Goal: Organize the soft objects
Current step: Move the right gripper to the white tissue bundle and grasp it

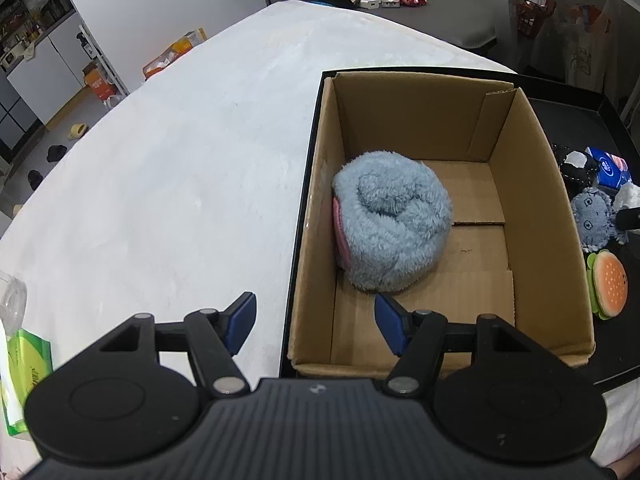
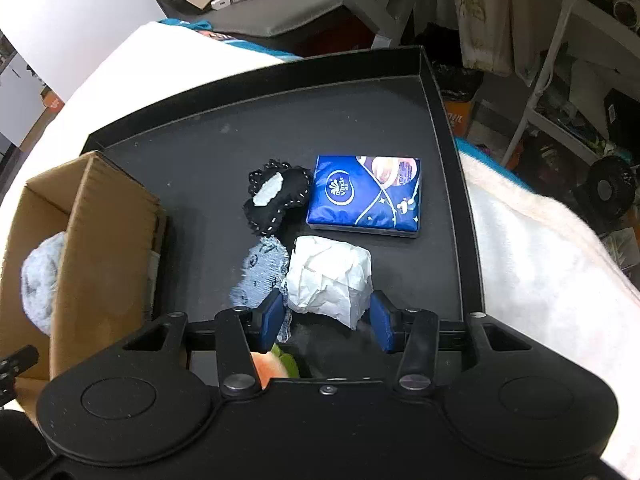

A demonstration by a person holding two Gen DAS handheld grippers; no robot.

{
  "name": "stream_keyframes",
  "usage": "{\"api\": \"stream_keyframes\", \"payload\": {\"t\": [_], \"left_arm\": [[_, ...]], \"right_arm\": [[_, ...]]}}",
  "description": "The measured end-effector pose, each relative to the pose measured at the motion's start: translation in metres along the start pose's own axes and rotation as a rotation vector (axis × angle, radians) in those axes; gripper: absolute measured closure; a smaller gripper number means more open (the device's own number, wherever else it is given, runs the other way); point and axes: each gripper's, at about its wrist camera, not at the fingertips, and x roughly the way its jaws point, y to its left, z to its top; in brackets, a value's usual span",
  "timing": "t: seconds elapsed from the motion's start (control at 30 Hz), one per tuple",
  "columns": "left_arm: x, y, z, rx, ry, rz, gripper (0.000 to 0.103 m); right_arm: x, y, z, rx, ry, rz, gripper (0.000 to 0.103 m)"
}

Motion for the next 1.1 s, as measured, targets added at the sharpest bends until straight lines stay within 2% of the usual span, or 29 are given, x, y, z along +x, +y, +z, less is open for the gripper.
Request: {"api": "stream_keyframes", "payload": {"t": [0.5,0.87,1.1], "left_arm": [[0.001,0.011,-0.001,-0.033,0.001,-0.041,0.039],[-0.001,0.016,-0.003,-0.05,-0.015,-0.061,0.039],[-0.004,0.018,-0.005,-0.053,-0.027,-0.065,0.039]], "right_arm": [[-0.037,0.01,0.001,0.016,-0.029,0.064,0.057],[-0.018,0.024,-0.027,-0.028,0.124,0.125,0.056],[-0.01,0.027,-0.033,-0.028,0.15,0.119,0.054]]}}
